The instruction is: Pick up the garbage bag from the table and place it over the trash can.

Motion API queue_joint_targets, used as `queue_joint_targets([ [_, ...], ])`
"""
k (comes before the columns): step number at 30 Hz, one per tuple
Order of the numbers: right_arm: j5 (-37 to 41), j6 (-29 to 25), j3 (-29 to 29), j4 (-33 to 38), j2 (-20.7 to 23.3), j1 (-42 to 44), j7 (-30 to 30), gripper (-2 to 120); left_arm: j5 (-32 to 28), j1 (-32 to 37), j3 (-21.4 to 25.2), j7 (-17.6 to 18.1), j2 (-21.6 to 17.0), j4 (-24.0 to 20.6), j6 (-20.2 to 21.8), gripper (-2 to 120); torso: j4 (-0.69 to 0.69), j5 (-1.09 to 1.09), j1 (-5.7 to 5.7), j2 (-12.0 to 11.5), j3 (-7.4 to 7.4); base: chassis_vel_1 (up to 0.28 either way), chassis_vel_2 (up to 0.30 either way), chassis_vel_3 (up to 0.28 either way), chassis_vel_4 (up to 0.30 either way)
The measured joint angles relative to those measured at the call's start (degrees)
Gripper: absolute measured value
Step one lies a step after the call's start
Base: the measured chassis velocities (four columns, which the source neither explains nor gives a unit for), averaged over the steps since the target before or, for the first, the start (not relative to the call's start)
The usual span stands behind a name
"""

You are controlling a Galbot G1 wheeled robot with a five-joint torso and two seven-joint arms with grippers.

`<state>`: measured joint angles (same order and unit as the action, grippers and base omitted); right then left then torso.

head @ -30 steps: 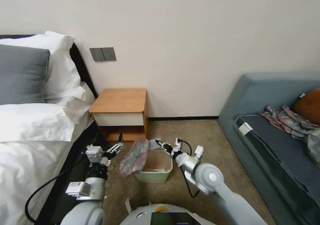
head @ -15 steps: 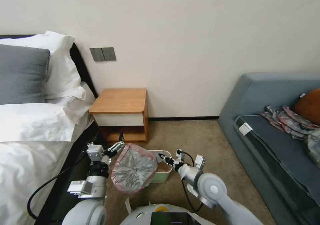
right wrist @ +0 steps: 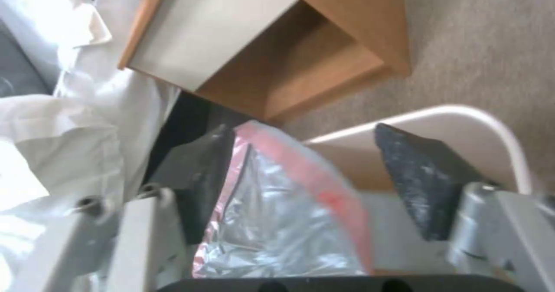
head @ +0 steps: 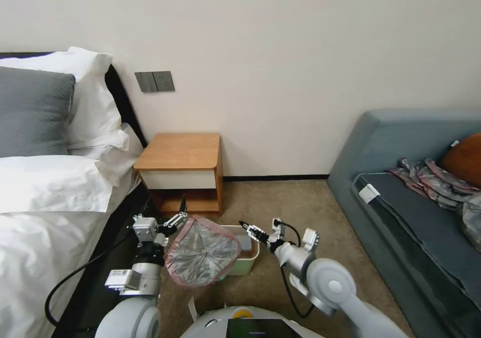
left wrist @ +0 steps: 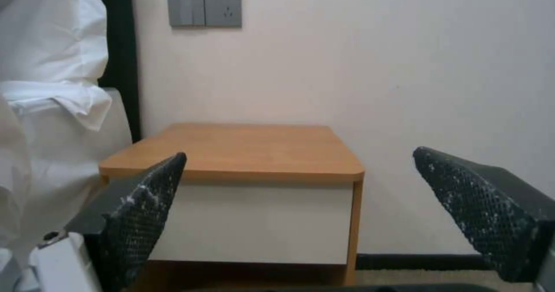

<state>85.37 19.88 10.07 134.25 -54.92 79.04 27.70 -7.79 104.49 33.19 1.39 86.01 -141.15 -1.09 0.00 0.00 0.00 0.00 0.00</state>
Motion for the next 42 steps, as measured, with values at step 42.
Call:
queue_joint_targets([
  [42,-9.71,-5.19,4.15,2.48,-3.62,4.05,-1.94,100,7.40,1.62,-7.35,8.59,-0.86,16.08,1.47,53,0.00,0.00,0.00,0.00,0.00,0.000,0.000,0.000,0.000],
])
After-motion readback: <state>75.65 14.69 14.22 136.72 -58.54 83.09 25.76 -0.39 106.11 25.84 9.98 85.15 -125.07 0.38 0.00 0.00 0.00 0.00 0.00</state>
